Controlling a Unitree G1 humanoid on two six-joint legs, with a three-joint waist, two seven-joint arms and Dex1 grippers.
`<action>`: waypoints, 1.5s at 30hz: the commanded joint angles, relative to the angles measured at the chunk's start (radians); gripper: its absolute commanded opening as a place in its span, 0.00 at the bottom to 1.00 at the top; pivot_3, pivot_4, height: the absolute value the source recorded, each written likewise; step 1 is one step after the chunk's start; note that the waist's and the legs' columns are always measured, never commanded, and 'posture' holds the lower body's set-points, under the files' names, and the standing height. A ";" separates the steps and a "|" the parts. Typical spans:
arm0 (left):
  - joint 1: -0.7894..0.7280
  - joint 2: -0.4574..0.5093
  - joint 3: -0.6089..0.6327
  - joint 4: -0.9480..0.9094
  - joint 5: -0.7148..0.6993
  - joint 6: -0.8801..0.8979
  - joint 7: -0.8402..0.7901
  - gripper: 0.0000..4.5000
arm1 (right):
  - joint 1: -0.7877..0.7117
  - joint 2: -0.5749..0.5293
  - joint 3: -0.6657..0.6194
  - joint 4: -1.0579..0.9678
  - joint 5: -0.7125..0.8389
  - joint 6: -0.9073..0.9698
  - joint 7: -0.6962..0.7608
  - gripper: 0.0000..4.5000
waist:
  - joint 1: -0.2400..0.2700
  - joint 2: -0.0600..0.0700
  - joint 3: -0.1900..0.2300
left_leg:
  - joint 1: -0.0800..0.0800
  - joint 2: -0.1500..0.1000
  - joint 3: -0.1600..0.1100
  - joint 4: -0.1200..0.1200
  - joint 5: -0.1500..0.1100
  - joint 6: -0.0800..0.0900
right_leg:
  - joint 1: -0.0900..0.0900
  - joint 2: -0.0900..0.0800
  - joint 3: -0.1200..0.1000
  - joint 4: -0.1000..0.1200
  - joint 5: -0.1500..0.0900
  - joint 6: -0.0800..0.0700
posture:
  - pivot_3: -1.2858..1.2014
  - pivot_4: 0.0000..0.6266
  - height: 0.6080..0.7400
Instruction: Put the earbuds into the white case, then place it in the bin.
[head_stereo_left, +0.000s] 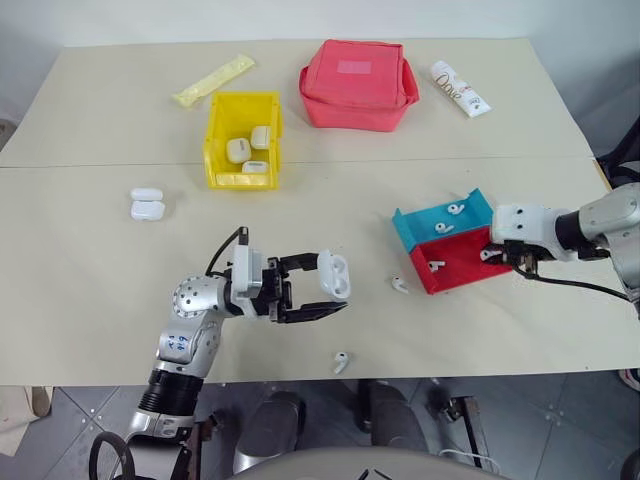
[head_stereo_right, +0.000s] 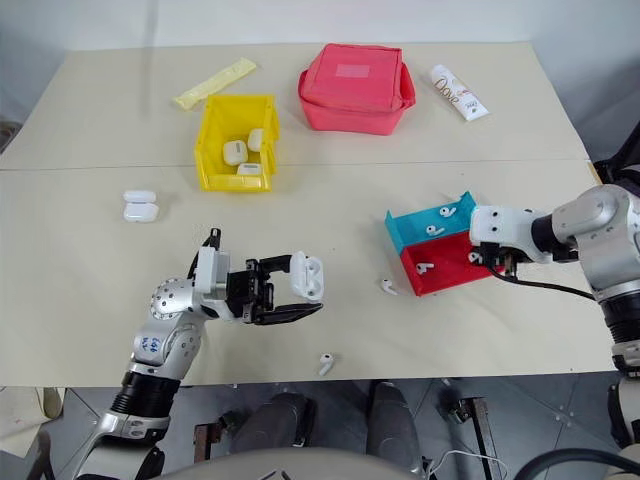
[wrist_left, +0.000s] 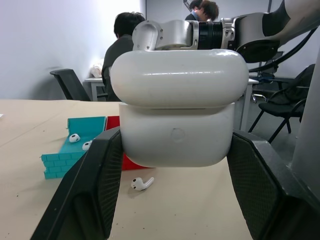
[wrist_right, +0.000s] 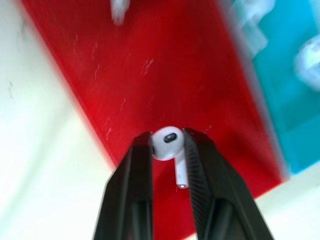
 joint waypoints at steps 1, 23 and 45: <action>-0.023 -0.012 -0.015 -0.008 -0.003 -0.013 -0.003 0.61 | 0.042 0.019 -0.151 -0.201 0.160 0.209 -0.040 0.11 | 0.003 0.000 0.000 | 0.000 0.000 0.000 0.000 0.000 0.000 | 0.000 0.000 0.000 0.000 0.000 0.000 | 0.52 0.24 1.00; -0.321 -0.124 -0.042 0.350 0.000 -0.086 -0.221 0.61 | 0.362 0.531 -0.663 -1.012 1.454 0.854 -0.974 0.11 | 0.023 -0.002 -0.001 | -0.003 -0.001 -0.003 0.006 0.000 0.000 | 0.001 0.000 -0.002 0.001 0.001 0.000 | 0.52 0.24 1.00; -0.426 -0.154 -0.003 0.389 -0.018 -0.046 -0.281 0.61 | 0.514 0.548 -0.326 -0.957 1.119 0.476 -0.861 0.11 | 0.002 -0.002 -0.001 | -0.002 -0.001 -0.002 0.005 0.000 0.001 | 0.001 0.001 -0.002 0.001 0.001 0.000 | 0.52 0.24 1.00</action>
